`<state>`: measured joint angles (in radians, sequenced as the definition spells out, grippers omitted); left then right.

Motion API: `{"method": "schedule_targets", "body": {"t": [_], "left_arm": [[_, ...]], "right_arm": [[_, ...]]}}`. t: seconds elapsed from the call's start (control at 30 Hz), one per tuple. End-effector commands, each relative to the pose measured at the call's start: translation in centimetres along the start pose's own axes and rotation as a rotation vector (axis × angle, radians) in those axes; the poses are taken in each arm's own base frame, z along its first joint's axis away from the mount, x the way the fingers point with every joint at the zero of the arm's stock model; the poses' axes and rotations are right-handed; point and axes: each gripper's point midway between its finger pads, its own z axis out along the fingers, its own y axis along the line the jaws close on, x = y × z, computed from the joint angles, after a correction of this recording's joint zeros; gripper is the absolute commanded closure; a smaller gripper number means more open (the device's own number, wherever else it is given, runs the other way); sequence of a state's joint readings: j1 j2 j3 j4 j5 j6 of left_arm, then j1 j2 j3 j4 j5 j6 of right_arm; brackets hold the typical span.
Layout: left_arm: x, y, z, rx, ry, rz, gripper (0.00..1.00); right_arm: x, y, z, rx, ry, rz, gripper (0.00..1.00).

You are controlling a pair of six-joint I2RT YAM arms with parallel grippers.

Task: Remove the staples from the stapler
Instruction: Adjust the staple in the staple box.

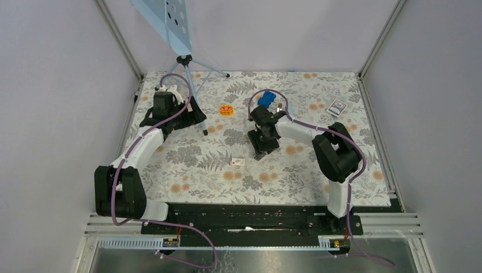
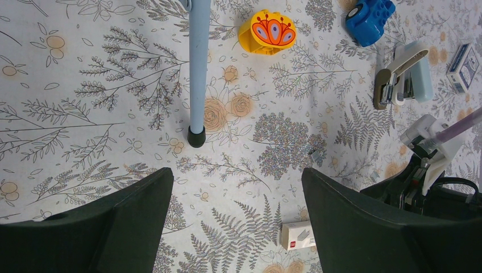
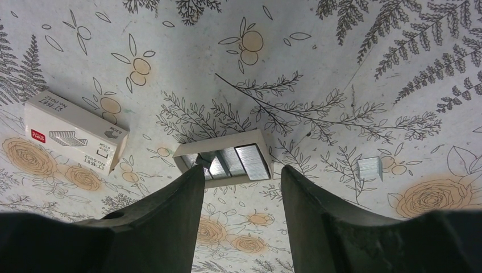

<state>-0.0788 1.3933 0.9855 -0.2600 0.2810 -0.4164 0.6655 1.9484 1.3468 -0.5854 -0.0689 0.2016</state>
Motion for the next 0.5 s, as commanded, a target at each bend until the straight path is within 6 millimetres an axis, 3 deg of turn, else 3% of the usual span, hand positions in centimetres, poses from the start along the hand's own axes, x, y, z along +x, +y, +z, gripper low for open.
{"method": "schedule_targets", "body": {"t": [0.0,0.2,0.47], "left_arm": [[-1.53,-1.06,-0.62,0.04,-0.064,0.019,0.13],[-1.51,-1.04,-0.61,0.039,-0.063,0.019,0.13],[-1.53,-1.1,-0.68,0.041,-0.065,0.021,0.12]], "right_arm": [[0.0,-0.5,-0.08,0.021,0.001,-0.012,0.43],[-0.21,-0.42,-0.16,0.018,-0.005,-0.009,0.55],[0.35,-0.54,0.14,0.022,0.014,-0.008,0.53]]}}
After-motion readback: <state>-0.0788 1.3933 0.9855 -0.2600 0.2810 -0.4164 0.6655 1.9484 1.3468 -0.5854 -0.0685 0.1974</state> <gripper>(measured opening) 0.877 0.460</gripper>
